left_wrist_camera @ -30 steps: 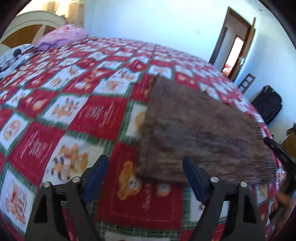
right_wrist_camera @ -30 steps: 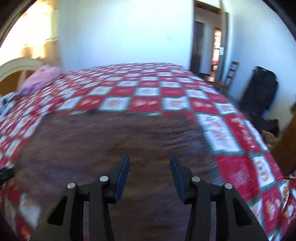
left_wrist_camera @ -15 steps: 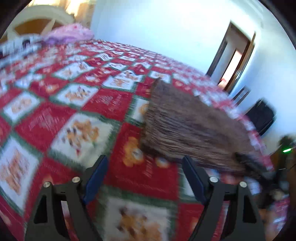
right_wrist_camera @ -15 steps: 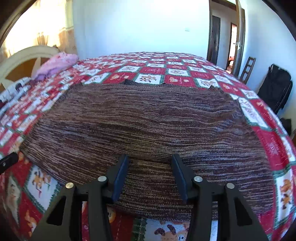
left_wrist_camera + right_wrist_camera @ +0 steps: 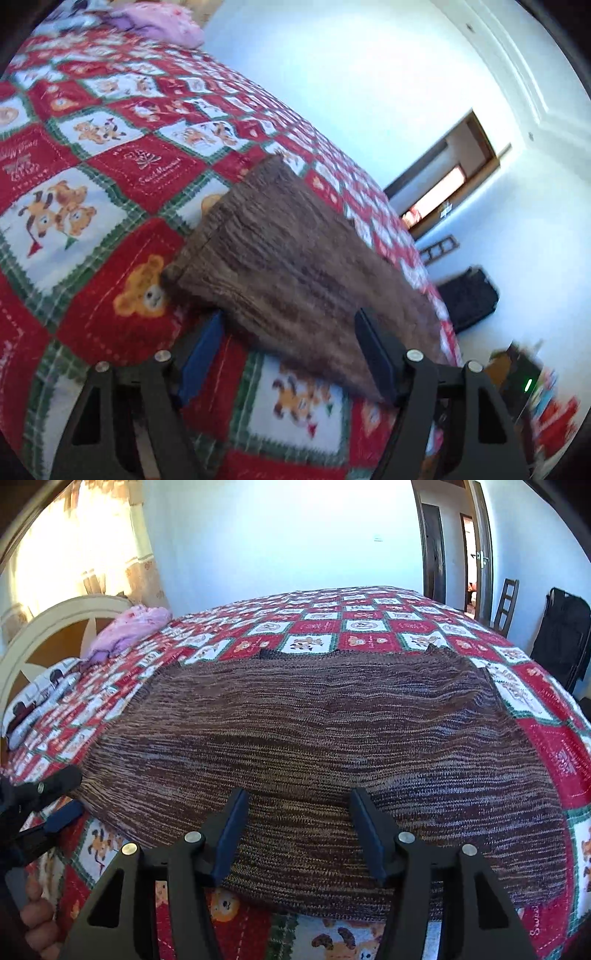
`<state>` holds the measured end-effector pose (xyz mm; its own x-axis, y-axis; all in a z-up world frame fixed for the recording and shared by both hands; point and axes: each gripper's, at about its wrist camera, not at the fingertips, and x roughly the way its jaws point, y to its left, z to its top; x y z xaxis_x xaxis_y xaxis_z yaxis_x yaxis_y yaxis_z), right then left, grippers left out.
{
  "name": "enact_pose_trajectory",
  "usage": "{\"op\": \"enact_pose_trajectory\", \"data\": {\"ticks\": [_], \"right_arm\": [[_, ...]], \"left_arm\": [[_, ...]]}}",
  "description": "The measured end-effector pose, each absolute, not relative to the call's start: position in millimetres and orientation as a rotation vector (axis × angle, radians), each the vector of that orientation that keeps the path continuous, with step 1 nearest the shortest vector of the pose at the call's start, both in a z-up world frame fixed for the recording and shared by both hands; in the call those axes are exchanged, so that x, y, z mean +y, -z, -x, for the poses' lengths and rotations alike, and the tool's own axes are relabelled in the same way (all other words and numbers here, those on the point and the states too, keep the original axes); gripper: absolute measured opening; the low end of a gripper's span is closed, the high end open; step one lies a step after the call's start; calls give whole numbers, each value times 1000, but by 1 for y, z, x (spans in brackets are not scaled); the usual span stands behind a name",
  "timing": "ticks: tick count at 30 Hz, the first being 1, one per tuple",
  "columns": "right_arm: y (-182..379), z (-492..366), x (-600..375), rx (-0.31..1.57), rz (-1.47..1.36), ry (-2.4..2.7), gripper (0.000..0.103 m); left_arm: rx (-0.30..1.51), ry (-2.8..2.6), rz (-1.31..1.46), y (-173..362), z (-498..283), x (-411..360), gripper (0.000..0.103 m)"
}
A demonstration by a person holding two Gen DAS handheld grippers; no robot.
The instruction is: Fold small clothes
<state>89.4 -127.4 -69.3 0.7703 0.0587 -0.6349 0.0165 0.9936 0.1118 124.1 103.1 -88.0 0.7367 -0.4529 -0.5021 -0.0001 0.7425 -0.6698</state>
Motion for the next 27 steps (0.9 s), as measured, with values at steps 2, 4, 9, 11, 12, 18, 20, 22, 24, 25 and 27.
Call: {"op": "enact_pose_trajectory", "data": {"ticks": [2,4,9,11,12,18,20,22,24,25,27], "right_arm": [[69,-89,-128,689,-122,-29,59],[70,-89,-128,688,-122,-30,59],[70,-89,-128,687,-120,-31,59],[70,-89,-130,684,-127,-36,59],[70,-89,-131,683,-129,-38,59],[70,-89,-132,684,-126,-38,60],[70,-89,-131,685,-127,-39,60],[70,-89,-131,684,-126,-39,60],[69,-90,-132,683,-128,-41,60],[69,-90,-132,682,-130,-43,60],[70,-90,-132,680,-134,-46,60]], "left_arm": [[693,256,755,89,-132,111,76],[682,244,784,91,-136,115,76],[715,263,803,92,-117,116,76],[720,266,805,94,-106,116,76],[722,259,814,95,-104,117,76],[705,156,822,91,-138,110,94],[702,112,798,89,-146,108,93],[677,120,835,89,-147,116,89],[660,127,855,94,-143,129,44],[671,134,853,99,-143,133,33],[699,135,841,112,-142,141,9]]}}
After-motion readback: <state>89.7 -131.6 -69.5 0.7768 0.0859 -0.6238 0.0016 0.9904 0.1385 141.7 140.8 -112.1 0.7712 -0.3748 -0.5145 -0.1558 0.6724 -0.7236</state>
